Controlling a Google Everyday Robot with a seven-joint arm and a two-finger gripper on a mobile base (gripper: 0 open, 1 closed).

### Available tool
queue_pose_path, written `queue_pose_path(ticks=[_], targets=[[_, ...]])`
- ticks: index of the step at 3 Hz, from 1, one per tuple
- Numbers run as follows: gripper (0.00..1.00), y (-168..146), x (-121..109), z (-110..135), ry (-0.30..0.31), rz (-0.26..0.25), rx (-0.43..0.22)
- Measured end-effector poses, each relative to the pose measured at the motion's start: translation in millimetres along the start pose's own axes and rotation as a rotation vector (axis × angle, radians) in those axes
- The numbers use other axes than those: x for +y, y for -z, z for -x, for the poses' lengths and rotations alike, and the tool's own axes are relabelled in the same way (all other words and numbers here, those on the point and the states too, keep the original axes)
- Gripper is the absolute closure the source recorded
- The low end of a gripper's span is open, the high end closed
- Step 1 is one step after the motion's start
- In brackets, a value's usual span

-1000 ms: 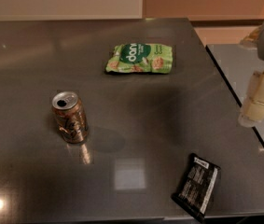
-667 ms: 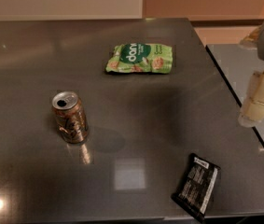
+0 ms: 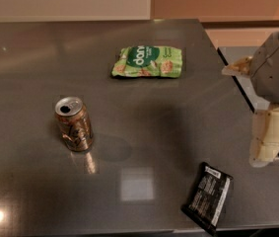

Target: Move rxbar chocolate near green rice chip bag

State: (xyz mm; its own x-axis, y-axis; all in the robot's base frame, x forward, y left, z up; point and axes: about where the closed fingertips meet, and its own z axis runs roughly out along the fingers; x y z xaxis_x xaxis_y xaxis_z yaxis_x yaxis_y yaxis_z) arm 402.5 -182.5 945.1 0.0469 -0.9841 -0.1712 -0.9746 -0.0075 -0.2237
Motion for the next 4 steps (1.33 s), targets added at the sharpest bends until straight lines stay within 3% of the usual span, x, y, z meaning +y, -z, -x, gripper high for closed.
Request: queue_pose_path(ticks=[1, 3, 4], targets=[[0.00, -15, 23, 12, 0.154, 0.044, -0.012], [0.00, -53, 56, 14, 0.448, 0.122, 0.001], [0.00, -72, 66, 13, 0.552, 0.162, 0.016]])
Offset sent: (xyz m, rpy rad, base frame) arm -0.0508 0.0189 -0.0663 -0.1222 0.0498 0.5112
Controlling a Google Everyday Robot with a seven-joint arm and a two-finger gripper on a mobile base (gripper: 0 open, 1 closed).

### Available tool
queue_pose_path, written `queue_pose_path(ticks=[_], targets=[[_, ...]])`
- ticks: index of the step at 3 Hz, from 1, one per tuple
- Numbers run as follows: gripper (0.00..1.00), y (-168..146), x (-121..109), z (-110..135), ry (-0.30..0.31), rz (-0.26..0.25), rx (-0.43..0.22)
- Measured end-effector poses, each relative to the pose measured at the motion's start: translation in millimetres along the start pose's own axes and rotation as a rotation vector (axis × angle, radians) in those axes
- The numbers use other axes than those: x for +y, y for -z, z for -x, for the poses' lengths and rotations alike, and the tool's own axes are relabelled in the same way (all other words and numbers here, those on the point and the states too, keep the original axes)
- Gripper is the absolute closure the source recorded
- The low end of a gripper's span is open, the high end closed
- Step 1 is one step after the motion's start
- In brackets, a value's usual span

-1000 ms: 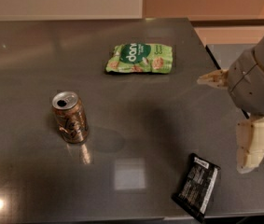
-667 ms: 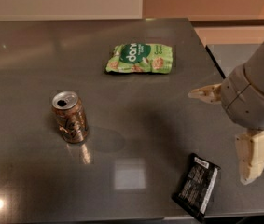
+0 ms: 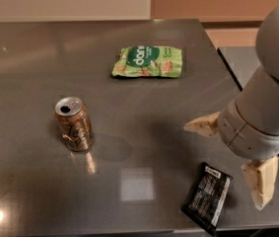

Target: Move rxbar chocolate near green rice chip bag

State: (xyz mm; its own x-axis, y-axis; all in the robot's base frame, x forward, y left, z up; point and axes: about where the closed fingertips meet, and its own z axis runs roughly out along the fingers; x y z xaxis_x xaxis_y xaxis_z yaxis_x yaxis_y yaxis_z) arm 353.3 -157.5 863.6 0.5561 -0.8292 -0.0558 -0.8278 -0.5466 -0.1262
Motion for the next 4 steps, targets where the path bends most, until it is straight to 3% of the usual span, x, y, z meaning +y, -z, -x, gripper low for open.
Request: queue_pose_path(ticks=[2, 4], targets=[[0.00, -27, 9, 4, 0.100, 0.037, 0.018], [0.00, -38, 19, 11, 0.141, 0.030, 0.018]])
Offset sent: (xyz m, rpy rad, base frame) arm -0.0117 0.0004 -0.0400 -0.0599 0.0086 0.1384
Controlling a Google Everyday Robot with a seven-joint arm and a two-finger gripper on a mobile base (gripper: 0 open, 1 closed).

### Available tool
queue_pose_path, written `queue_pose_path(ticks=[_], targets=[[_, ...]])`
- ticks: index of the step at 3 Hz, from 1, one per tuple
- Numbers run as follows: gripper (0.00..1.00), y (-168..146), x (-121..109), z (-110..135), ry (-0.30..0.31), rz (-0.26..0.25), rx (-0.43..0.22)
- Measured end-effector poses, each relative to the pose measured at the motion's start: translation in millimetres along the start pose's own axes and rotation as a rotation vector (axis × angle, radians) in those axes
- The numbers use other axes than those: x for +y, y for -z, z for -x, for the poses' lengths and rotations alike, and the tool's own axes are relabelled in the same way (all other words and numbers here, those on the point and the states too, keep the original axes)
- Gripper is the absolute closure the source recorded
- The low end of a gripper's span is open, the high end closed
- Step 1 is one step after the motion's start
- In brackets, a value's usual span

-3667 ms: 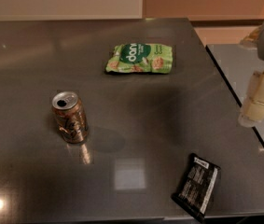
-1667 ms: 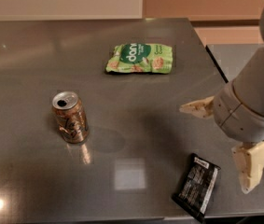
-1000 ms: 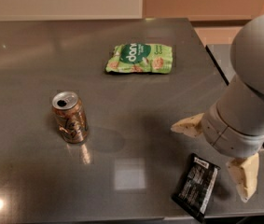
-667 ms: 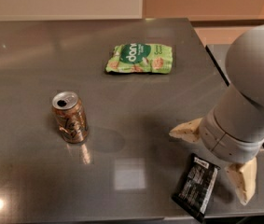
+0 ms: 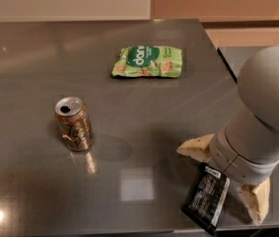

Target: Move rxbar chocolate near green rice chip bag

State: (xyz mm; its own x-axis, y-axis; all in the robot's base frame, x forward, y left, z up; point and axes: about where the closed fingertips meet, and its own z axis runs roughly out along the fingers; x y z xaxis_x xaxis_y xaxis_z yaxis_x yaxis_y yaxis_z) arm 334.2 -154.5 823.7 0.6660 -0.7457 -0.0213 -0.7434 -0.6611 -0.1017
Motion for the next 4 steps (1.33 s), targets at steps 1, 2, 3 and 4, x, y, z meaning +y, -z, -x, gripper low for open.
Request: queue_pose_path(ticks=[1, 2, 3, 4], targets=[[0.16, -5, 4, 3, 0.008, 0.006, 0.003], [0.39, -7, 6, 4, 0.009, 0.011, 0.005], [0.62, -3, 5, 4, 0.009, 0.011, 0.005], [0.85, 4, 4, 4, 0.008, 0.011, 0.005]])
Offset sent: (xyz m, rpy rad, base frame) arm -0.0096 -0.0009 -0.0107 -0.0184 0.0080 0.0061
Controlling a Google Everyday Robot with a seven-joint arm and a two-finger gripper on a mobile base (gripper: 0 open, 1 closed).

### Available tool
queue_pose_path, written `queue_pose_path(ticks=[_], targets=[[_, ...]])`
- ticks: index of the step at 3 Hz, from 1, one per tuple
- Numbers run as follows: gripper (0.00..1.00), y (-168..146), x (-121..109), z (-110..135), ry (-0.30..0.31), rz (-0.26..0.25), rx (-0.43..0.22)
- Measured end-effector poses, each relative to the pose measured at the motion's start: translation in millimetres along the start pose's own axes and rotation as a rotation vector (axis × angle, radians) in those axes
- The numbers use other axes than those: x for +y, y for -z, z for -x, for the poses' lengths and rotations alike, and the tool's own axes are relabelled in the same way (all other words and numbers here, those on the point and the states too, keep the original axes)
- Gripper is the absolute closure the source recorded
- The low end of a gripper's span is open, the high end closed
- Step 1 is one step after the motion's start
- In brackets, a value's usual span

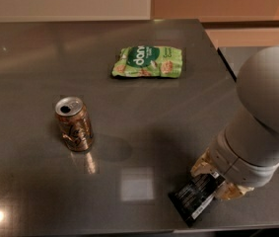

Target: Move rxbar chocolate near green rice chip bag

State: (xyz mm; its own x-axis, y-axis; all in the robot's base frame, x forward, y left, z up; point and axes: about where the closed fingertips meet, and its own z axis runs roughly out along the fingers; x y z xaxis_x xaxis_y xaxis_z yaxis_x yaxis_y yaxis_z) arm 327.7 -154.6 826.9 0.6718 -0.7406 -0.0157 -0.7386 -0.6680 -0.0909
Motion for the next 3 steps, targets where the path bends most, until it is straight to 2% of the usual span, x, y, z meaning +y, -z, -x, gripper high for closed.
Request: queue_pose_path(ticks=[1, 2, 3], targets=[[1.00, 12, -14, -8, -0.054, -0.063, 0.012], [1.00, 31, -33, -14, -0.118, -0.122, 0.026], [1.00, 53, -61, -25, -0.215, -0.173, 0.028]])
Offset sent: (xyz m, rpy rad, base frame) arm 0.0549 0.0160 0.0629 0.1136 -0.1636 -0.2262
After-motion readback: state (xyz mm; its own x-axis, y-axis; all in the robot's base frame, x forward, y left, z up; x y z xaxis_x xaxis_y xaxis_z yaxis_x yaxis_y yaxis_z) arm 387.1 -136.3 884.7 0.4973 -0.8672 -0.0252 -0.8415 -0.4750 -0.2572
